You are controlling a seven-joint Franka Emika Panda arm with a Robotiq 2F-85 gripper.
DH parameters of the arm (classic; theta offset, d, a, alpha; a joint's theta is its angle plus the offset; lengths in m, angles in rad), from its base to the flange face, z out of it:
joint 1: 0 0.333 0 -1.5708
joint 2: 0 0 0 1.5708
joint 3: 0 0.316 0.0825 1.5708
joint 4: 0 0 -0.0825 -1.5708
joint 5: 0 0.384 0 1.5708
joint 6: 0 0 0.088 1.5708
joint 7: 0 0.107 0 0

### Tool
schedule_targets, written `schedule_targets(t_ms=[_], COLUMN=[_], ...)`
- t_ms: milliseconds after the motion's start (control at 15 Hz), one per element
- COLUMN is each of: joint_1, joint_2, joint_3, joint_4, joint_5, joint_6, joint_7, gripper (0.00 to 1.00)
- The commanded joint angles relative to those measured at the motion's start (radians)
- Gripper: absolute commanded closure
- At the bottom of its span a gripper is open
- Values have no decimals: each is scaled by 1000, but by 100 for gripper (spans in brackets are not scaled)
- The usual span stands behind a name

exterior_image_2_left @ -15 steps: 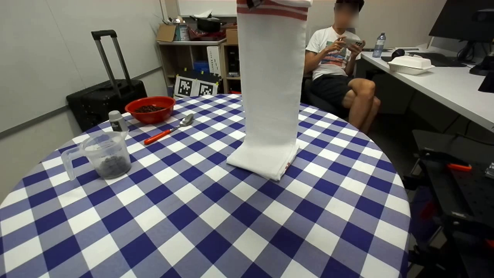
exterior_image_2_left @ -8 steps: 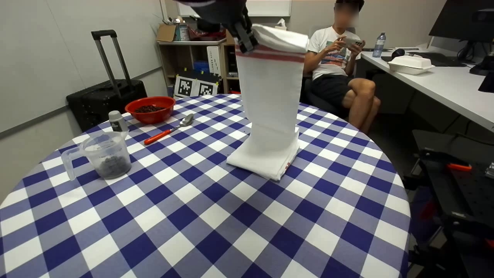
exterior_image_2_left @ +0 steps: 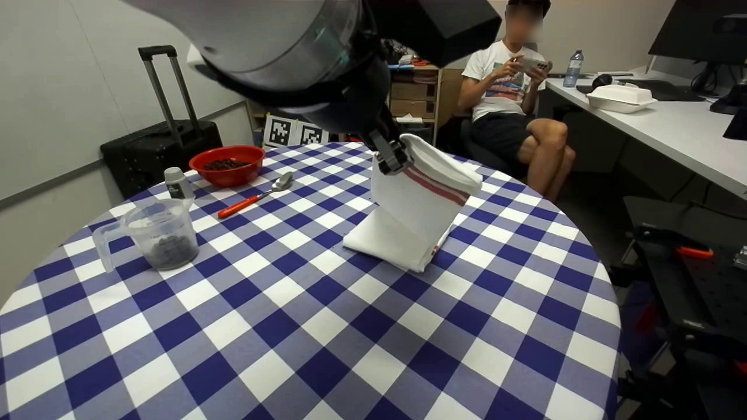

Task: Fold the towel

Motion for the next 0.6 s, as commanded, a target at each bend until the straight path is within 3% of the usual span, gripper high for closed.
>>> schedule_targets(t_ms=[0, 200, 533], joint_1=[25, 51, 70], joint_2=[31, 41, 53], joint_3=[2, -6, -49], joint_4=[58, 81, 94], joint_5=[97, 129, 44], joint_6=[8, 14, 12], joint_7=[-35, -32, -28], gripper=[96, 96, 96])
